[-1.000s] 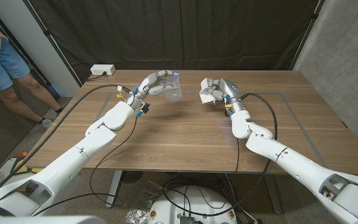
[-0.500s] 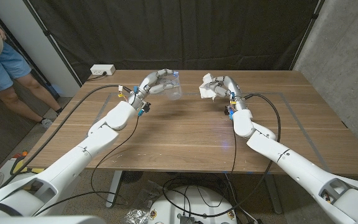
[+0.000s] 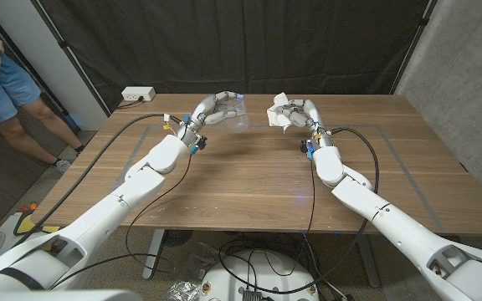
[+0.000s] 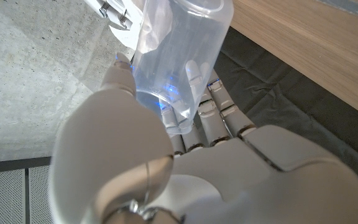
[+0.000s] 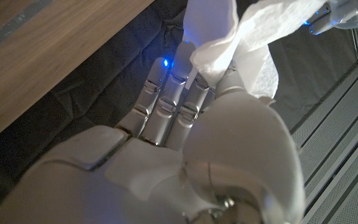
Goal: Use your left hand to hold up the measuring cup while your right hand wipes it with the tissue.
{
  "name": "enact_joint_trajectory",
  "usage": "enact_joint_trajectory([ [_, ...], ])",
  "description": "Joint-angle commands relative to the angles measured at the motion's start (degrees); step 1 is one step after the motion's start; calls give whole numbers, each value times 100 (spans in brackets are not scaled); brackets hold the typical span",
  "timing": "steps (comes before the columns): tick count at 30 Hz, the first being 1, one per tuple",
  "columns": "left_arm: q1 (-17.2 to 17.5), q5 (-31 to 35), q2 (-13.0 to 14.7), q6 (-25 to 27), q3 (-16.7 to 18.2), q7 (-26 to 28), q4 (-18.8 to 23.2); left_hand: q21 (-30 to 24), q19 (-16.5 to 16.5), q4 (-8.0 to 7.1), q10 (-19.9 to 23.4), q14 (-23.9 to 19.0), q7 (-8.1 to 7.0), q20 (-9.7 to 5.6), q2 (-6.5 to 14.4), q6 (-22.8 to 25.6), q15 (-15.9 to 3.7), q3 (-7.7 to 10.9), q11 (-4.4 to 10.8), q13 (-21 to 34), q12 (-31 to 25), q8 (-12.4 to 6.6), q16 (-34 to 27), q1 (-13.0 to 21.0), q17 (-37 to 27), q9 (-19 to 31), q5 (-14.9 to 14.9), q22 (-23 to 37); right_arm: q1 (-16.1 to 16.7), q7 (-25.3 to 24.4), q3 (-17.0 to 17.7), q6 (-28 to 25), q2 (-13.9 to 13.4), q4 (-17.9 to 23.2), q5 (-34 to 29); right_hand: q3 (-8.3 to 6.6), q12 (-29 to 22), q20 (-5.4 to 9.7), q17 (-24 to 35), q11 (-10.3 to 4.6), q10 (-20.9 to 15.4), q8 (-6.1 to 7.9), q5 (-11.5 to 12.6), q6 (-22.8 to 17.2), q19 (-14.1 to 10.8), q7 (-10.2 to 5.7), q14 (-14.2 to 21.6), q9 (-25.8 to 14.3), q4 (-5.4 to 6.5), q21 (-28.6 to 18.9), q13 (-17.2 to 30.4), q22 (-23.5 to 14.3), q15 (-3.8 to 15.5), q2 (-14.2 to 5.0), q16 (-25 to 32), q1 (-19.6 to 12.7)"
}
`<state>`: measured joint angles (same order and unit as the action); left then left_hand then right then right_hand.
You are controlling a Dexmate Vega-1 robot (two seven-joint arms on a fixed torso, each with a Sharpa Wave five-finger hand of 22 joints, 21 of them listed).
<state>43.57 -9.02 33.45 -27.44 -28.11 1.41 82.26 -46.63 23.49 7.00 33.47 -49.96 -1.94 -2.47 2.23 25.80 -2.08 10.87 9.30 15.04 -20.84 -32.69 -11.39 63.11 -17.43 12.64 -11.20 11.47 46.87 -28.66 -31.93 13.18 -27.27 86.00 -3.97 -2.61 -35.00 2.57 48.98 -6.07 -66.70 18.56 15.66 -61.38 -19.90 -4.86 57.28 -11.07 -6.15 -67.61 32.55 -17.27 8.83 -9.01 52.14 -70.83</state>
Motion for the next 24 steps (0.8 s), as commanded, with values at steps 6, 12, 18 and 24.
enact_joint_trajectory([
  [6,-259,-173,-309,-78,-163,-129,-381,-60,-18,-16,151,-502,24,-117,115,27,-1072,51,123,31,-19,-44,-46,146,-17,6,21,-5,326,171,294,465,216,227,654,9,-12,476,55,-18,-49,2,-25,-118,53,144,80,-677,36,-119,16,30,439,-17,-28,-56],
  [12,-324,-85,-387,-66,-228,-71,-432,-82,-8,-11,159,-508,15,-117,126,42,-1074,63,139,33,-19,-48,-47,160,-22,2,20,-7,449,55,372,388,374,365,785,14,-3,471,85,-18,-55,-10,-34,-124,62,154,97,-697,41,-179,23,59,439,-13,-33,-67],
  [18,-420,-40,-495,-160,-306,-80,-542,-100,-16,-5,163,-521,18,-116,133,41,-1073,76,123,32,-15,-46,-49,175,-28,-4,22,-9,567,-334,411,105,636,539,756,18,-4,462,94,-25,-89,-24,-41,-150,37,162,112,-699,45,-246,28,92,439,-10,-50,-79],
  [24,-515,-77,-587,-253,-375,-179,-650,-120,-18,-4,167,-525,23,-120,139,58,-1074,86,125,38,-14,-46,-48,180,-33,-16,24,-11,643,-678,421,-463,837,781,747,23,2,468,110,-48,-95,-39,-46,-161,21,156,132,-703,50,-298,37,120,439,-8,-54,-85],
])
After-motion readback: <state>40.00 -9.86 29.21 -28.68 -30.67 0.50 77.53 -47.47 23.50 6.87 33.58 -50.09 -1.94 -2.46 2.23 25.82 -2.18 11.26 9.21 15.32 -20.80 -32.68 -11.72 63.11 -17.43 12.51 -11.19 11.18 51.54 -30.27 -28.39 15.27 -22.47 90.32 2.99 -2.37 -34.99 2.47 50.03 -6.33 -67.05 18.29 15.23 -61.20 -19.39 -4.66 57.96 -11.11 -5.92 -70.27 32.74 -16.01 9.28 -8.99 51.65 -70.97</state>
